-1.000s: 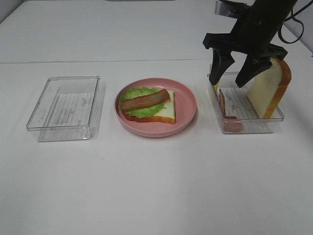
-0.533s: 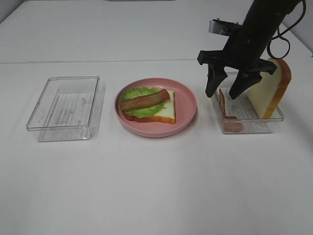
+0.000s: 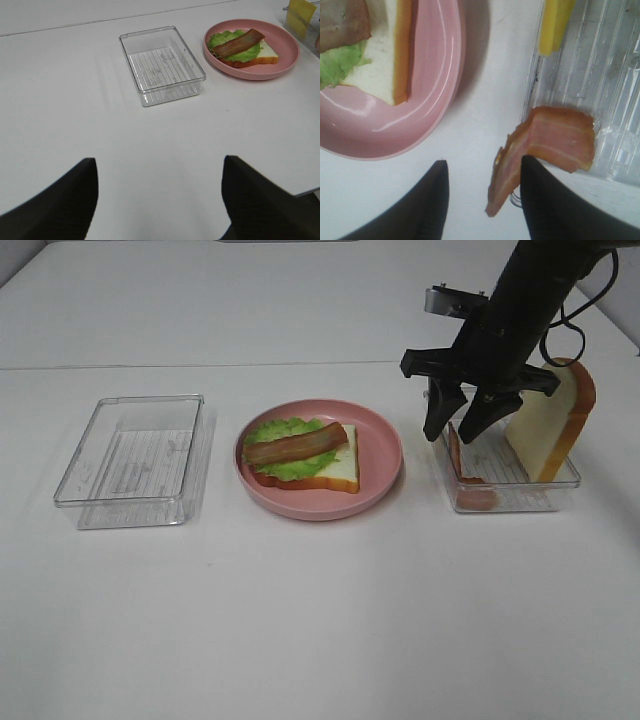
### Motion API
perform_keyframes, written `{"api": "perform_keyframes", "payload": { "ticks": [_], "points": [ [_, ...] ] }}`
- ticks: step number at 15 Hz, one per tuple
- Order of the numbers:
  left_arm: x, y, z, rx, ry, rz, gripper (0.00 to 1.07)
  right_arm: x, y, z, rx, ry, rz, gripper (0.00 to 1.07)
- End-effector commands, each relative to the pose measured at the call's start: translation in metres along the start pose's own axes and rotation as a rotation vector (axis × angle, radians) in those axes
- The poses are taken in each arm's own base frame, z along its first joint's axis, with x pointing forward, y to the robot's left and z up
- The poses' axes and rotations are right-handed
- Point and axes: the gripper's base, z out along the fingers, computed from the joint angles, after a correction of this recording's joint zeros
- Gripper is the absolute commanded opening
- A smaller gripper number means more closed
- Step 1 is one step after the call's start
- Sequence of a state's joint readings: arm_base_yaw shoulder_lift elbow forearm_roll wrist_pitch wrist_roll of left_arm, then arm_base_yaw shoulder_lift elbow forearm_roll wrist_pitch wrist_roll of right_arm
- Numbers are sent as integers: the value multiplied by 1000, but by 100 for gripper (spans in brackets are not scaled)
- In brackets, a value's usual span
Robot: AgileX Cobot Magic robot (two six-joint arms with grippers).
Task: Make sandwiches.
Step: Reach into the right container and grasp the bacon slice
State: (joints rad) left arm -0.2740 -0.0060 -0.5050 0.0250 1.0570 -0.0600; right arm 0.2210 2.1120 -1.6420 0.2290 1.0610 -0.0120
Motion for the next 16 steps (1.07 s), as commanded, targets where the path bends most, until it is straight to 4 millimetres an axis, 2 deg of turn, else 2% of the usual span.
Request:
{"api": "perform_keyframes", "payload": {
  "ticks": [1, 6, 7, 9, 10, 11, 16],
  "points": [
    [2, 0, -1, -3, -25, 5, 68, 0, 1, 2, 4, 7, 1, 42],
    [2, 0, -1, -3, -25, 5, 68, 0, -1, 10, 5, 42, 5, 41],
    [2, 0, -1, -3, -25, 5, 68, 0, -1, 11, 5, 40, 5, 38],
    [2, 1, -1, -4, -25, 5, 68, 0, -1, 11, 13, 39, 2, 14],
    [2, 1, -1, -4, -25, 5, 68, 0, -2, 11, 18, 39, 0, 5],
    [2, 1, -1, -4, -25, 5, 68, 0, -2, 11, 20, 42, -1, 0],
    [2, 1, -1, -4, -25, 5, 68, 2, -1, 7, 21, 56, -4, 0]
  ]
}}
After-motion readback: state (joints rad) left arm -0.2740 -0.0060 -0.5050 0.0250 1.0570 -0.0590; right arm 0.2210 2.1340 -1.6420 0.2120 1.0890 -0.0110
